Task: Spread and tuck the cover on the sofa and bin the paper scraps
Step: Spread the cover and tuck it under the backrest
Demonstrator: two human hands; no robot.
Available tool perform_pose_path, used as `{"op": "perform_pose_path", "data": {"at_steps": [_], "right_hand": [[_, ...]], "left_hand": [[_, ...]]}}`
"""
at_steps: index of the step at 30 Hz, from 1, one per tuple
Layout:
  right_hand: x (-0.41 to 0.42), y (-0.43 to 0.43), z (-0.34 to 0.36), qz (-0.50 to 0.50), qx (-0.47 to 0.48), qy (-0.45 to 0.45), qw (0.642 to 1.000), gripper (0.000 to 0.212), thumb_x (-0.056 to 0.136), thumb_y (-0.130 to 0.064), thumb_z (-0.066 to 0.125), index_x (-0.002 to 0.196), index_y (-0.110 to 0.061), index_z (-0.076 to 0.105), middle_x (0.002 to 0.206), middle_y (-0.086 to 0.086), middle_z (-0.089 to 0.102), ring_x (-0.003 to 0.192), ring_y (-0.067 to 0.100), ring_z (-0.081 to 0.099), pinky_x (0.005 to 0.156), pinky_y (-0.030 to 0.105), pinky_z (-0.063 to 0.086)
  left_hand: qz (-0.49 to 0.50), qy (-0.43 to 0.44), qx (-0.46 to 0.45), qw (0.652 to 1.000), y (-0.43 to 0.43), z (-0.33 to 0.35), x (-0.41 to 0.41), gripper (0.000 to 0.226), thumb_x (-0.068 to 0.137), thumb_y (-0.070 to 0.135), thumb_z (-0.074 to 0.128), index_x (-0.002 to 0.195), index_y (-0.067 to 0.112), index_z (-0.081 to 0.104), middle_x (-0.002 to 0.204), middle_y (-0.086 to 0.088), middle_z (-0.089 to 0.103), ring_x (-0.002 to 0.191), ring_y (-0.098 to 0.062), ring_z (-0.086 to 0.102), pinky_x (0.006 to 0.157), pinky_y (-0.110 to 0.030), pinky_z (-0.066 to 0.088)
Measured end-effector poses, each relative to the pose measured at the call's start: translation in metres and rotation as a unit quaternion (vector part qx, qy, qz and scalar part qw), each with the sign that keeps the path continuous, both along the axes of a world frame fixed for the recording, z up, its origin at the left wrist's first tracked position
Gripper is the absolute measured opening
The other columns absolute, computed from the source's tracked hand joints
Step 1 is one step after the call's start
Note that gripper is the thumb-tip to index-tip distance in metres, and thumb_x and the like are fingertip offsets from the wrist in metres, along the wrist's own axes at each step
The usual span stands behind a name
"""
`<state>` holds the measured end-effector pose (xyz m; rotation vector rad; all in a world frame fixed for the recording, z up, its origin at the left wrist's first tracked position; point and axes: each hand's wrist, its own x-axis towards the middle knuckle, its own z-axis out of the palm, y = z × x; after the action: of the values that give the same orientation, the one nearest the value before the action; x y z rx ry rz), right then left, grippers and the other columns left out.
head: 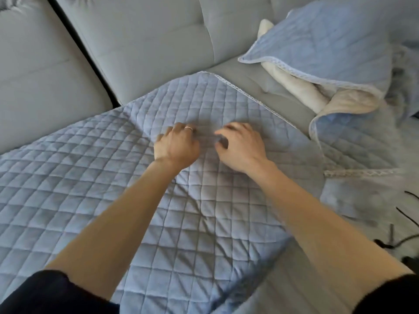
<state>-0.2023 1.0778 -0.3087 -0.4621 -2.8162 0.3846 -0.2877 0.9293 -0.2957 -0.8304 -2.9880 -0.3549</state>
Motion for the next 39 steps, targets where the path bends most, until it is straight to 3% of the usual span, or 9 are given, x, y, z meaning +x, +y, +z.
{"op": "perform_pose_path", "data": {"at_steps": [4,8,11,16,19,22,26,32,39], "right_hand": [[0.010,0.006,-0.001,0.006,-0.017,-0.034,0.999,0.038,0.091,-0.040,0.049,0.127,-0.035,0.059,0.137,-0.004,0.053,0.130,0.024,0.041,0.103,0.042,0.040],[-0.007,0.014,-0.003,-0.013,-0.003,-0.042,0.999,0.039,0.093,-0.050,0.042,0.130,-0.041,0.051,0.139,-0.012,0.046,0.131,0.019,0.037,0.097,0.047,0.034],[-0.011,0.008,-0.027,-0.035,0.012,-0.017,0.999,0.039,0.090,-0.054,0.042,0.127,-0.045,0.049,0.138,-0.018,0.043,0.128,0.015,0.036,0.093,0.048,0.029],[-0.061,0.023,-0.009,-0.047,0.052,-0.092,0.993,0.021,0.089,-0.041,0.045,0.106,-0.031,0.053,0.124,-0.002,0.048,0.120,0.025,0.039,0.089,0.047,0.033],[-0.075,0.025,-0.003,-0.031,0.055,-0.101,0.993,0.021,0.089,-0.035,0.047,0.108,-0.028,0.053,0.124,0.000,0.049,0.120,0.026,0.040,0.091,0.044,0.036],[-0.094,0.023,-0.006,-0.004,0.058,-0.065,0.996,0.027,0.089,-0.033,0.046,0.114,-0.029,0.055,0.125,-0.001,0.050,0.119,0.026,0.042,0.091,0.043,0.037],[-0.120,0.028,-0.020,0.019,0.040,-0.079,0.996,0.041,0.093,-0.039,0.041,0.133,-0.037,0.049,0.145,-0.007,0.043,0.131,0.021,0.037,0.098,0.043,0.031],[-0.204,0.067,-0.011,0.027,0.028,-0.124,0.992,0.049,0.095,-0.052,0.024,0.142,-0.043,0.035,0.159,-0.010,0.024,0.146,0.015,0.015,0.112,0.054,0.014],[-0.281,0.092,-0.011,-0.190,-0.031,-0.046,0.980,0.062,0.092,-0.062,0.039,0.128,-0.014,0.054,0.135,0.011,0.051,0.127,0.030,0.037,0.097,0.043,0.032]], "left_hand": [[-0.011,-0.003,-0.007,1.000,0.000,-0.003,0.002,0.048,0.094,0.038,0.040,0.140,0.027,0.048,0.147,0.000,0.043,0.134,-0.027,0.039,0.110,-0.047,0.030],[0.016,-0.053,-0.058,0.997,-0.001,-0.009,-0.037,0.063,0.091,0.067,0.025,0.150,0.046,0.020,0.163,0.006,0.010,0.149,-0.026,0.005,0.116,-0.061,0.005],[0.033,-0.064,-0.041,0.997,-0.010,-0.043,-0.046,0.066,0.082,0.081,0.014,0.145,0.059,0.010,0.162,0.014,0.006,0.149,-0.023,0.000,0.113,-0.062,0.000],[0.044,-0.067,-0.052,0.995,0.013,-0.047,-0.072,0.065,0.078,0.084,0.015,0.140,0.063,0.014,0.153,0.012,0.022,0.138,-0.028,0.020,0.102,-0.059,0.019],[0.044,-0.077,-0.029,0.996,0.021,-0.047,-0.068,0.063,0.080,0.083,0.018,0.139,0.059,0.023,0.147,0.011,0.027,0.132,-0.027,0.026,0.102,-0.057,0.021],[0.079,-0.067,0.020,0.994,0.014,-0.045,-0.089,0.063,0.085,0.079,0.022,0.143,0.055,0.026,0.152,0.010,0.024,0.138,-0.022,0.022,0.107,-0.052,0.018],[0.078,-0.101,-0.016,0.992,0.008,-0.053,-0.113,0.070,0.084,0.079,0.015,0.149,0.053,0.012,0.163,0.013,0.001,0.149,-0.010,-0.006,0.116,-0.057,-0.007],[0.097,-0.092,0.016,0.991,0.039,-0.046,-0.161,0.074,0.084,0.078,0.013,0.151,0.048,0.009,0.163,0.015,0.002,0.149,-0.010,-0.004,0.116,-0.059,-0.006],[0.104,-0.038,0.010,0.994,0.054,-0.060,-0.179,0.073,0.084,0.078,0.007,0.151,0.050,0.007,0.163,0.016,0.002,0.149,-0.010,-0.003,0.116,-0.058,-0.004]]}}
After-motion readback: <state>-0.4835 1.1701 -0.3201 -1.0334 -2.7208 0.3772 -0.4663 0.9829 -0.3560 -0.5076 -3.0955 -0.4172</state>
